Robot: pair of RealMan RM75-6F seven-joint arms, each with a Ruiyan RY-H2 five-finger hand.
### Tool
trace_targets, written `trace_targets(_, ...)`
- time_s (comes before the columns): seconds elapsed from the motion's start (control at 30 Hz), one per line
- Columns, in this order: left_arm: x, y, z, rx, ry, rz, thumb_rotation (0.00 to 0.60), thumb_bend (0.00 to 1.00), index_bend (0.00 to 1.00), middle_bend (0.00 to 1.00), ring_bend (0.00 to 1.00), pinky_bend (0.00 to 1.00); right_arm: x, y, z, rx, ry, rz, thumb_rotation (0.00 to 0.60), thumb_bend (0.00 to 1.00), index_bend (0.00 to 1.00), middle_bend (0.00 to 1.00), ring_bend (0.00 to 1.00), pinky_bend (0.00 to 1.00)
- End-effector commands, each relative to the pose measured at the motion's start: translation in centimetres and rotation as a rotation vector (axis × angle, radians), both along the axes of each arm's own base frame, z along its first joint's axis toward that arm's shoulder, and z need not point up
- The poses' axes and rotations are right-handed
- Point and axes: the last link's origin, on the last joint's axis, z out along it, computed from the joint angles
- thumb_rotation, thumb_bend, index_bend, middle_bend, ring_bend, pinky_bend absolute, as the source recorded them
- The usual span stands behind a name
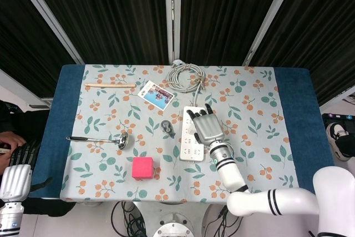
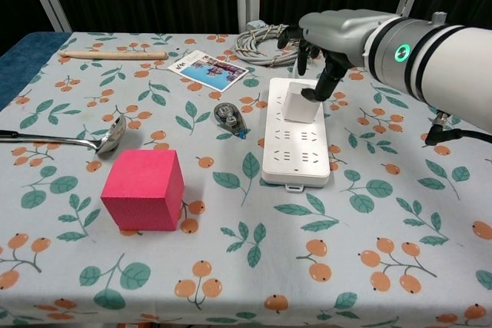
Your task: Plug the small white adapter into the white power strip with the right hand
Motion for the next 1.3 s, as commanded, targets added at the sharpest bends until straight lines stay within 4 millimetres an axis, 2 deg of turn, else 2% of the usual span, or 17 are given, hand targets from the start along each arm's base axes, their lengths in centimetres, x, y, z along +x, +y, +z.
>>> trace_targets(0.03, 0.2, -0.1, 0.0, 0.001, -0.004, -0.003, 0.600, 0.00, 0.02, 0.00, 0.00, 0.00, -1.1, 0.5, 2.2, -0.026, -0.404, 0.015, 0.600, 0.36, 0.44, 0.48, 0.34, 0.11)
trace_targets(0.13, 0.4, -0.1, 0.1, 0.001, -0.011, -0.016, 0.600, 0.00, 0.02, 0.00, 0.00, 0.00, -2.6, 0.0, 1.6, 0.014, -0.640, -0.017, 0.600, 0.47, 0.65, 0.59, 0.47, 0.44)
trace_targets(0.17, 0.5, -0.1, 0.1, 0.000, -0.012, -0.019, 0.600, 0.00, 0.02, 0.00, 0.00, 0.00, -2.9, -0.2, 1.3, 0.041, -0.704, -0.029, 0.600, 0.52, 0.70, 0.62, 0.50, 0.50)
trace_targets(0.3, 0.7, -0.2, 0.2, 0.001, -0.011, -0.018, 0.600, 0.00, 0.02, 0.00, 0.00, 0.00, -4.0, -1.2, -0.3, 0.171, -0.955, -0.114, 0.600, 0.64, 0.79, 0.69, 0.57, 0.60)
trace_targets(0.43, 0.8, -0.2, 0.2, -0.003, -0.013, -0.012, 0.600, 0.00, 0.02, 0.00, 0.00, 0.00, -4.5, -2.3, -1.9, 0.234, -1.099, -0.161, 0.600, 0.75, 0.89, 0.78, 0.68, 0.69)
trace_targets(0.57, 0.8, -0.2, 0.2, -0.002, -0.010, -0.003, 0.600, 0.00, 0.02, 0.00, 0.00, 0.00, -4.6, -3.0, -3.6, 0.275, -1.216, -0.196, 0.600, 0.86, 0.99, 0.92, 0.86, 0.87)
trace_targets(0.67, 0.7, -0.2, 0.2, 0.000, -0.006, 0.009, 0.600, 0.00, 0.02, 0.00, 0.00, 0.00, -4.6, -3.4, -4.7, 0.291, -1.275, -0.206, 0.600, 0.91, 1.00, 0.99, 0.98, 0.98)
trace_targets(0.93, 0.7, 0.0, 0.3, -0.001, -0.005, 0.012, 0.600, 0.00, 0.02, 0.00, 0.00, 0.00, -4.8, -3.6, -6.6, 0.364, -1.415, -0.252, 0.600, 0.94, 1.00, 1.00, 1.00, 1.00)
trace_targets(1.3, 0.8, 0.2, 0.3, -0.007, -0.013, 0.007, 0.600, 0.00, 0.02, 0.00, 0.00, 0.00, -4.7, -3.6, -7.7, 0.409, -1.425, -0.244, 0.600, 0.95, 1.00, 1.00, 1.00, 1.00)
